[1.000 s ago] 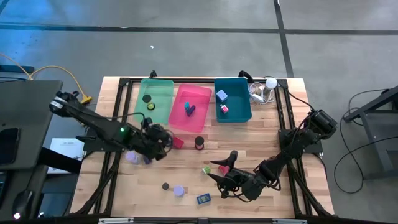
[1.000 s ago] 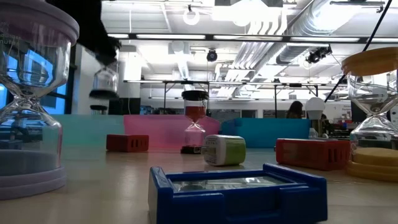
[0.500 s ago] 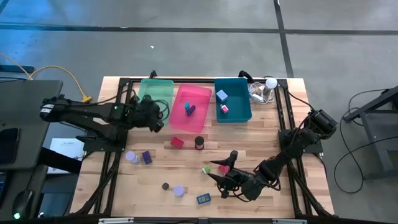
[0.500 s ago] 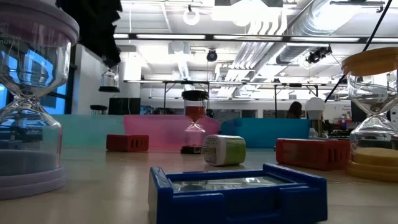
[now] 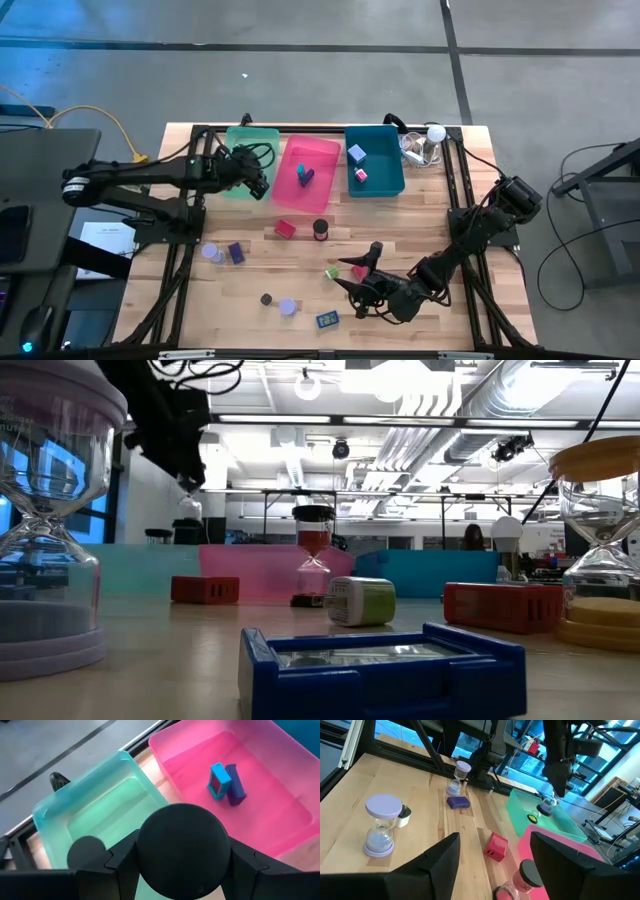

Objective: Pick & Place Office items
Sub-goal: Put the blue hourglass into the green bin

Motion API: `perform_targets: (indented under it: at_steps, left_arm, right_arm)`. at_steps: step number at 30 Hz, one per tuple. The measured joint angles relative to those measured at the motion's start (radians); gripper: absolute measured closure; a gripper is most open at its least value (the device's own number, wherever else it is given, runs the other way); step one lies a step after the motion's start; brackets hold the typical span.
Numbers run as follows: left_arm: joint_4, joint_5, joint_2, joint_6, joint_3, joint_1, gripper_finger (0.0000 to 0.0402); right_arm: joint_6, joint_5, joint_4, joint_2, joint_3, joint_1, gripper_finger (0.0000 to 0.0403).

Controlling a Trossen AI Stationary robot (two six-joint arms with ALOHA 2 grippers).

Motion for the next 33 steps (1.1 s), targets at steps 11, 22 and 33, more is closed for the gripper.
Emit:
perform_targets:
  at_steps: [11, 22, 33]
  left_arm:
    - [0.106, 0.001, 0.0, -0.006, -0.128, 0.055, 0.0203]
    - [0.302, -0.007, 0.0, -0.024, -0.265, 0.056, 0.0203]
    - [0.33, -0.007, 0.013, -0.049, -0.3, 0.056, 0.0203]
  right_arm:
    - [0.0, 0.0, 0.0, 0.0, 0.0, 0.0, 0.0172]
    - [0.0, -0.001, 0.0, 0.0, 0.0, 0.0, 0.0172]
    - [0.0, -0.001, 0.0, 0.0, 0.0, 0.0, 0.0172]
